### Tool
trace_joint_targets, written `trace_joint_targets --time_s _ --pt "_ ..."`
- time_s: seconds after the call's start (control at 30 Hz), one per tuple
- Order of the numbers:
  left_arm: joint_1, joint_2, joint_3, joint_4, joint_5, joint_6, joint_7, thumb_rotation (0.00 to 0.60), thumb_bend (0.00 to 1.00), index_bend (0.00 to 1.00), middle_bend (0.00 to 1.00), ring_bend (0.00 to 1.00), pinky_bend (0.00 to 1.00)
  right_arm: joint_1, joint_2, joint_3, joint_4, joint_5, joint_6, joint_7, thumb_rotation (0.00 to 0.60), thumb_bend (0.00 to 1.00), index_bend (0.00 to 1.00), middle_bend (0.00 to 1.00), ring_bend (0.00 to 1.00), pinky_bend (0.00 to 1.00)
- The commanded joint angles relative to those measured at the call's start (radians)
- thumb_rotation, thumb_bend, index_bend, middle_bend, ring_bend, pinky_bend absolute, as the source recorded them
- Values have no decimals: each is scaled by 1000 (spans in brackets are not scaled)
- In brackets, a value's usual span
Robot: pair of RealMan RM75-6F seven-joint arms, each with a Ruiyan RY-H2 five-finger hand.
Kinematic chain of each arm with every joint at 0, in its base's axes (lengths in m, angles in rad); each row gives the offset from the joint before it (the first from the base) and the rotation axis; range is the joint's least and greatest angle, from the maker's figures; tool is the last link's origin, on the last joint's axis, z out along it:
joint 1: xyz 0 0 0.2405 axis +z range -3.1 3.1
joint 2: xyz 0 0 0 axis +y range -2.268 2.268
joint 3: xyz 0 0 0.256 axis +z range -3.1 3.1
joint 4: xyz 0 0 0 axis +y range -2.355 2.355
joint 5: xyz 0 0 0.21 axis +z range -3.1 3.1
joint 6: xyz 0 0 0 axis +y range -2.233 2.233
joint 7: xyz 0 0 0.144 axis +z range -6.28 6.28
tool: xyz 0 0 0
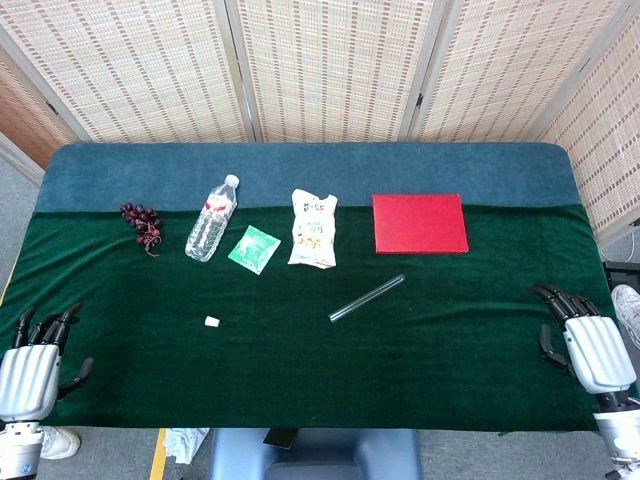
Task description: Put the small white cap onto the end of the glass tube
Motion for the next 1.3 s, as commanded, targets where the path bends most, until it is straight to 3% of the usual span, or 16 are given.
trace_joint_targets --time_s 0.03,0.4,0.7,0.77,0.83,0.9,1.1,1.3 --pt "2 -4 -5 8 -1 -8 -10 600 355 148 316 225 77 0 -5 1 -2 -8 -4 -1 600 743 194 222 257 238" --pt "-15 -3 -28 21 5 -61 -62 600 355 154 314 244 80 -1 -4 11 2 -30 -4 39 600 743 194 222 257 238" --pt "-137 -4 -41 50 -32 -312 -132 598 357 177 266 214 71 15 -10 20 23 -39 -31 60 600 743 194 222 290 238" --pt "-174 -7 -42 56 -48 -387 -156 517 361 193 249 197 55 19 -13 21 26 -42 -36 64 600 743 194 222 290 238" --pt "-202 -17 -44 69 -64 -439 -147 304 373 221 245 190 44 21 -16 22 29 -43 -39 67 600 743 194 222 290 238" --pt "-230 -34 -50 83 -87 -485 -124 226 380 238 245 192 41 23 -19 24 33 -42 -43 71 600 744 194 222 290 238" --pt "-297 -93 -69 140 -149 -573 -55 215 406 256 245 192 41 22 -25 29 41 -41 -41 79 600 743 194 222 290 238" --pt "-349 -136 -76 180 -218 -639 8 83 538 278 238 157 8 26 -30 29 46 -37 -51 82 600 743 194 222 289 239"
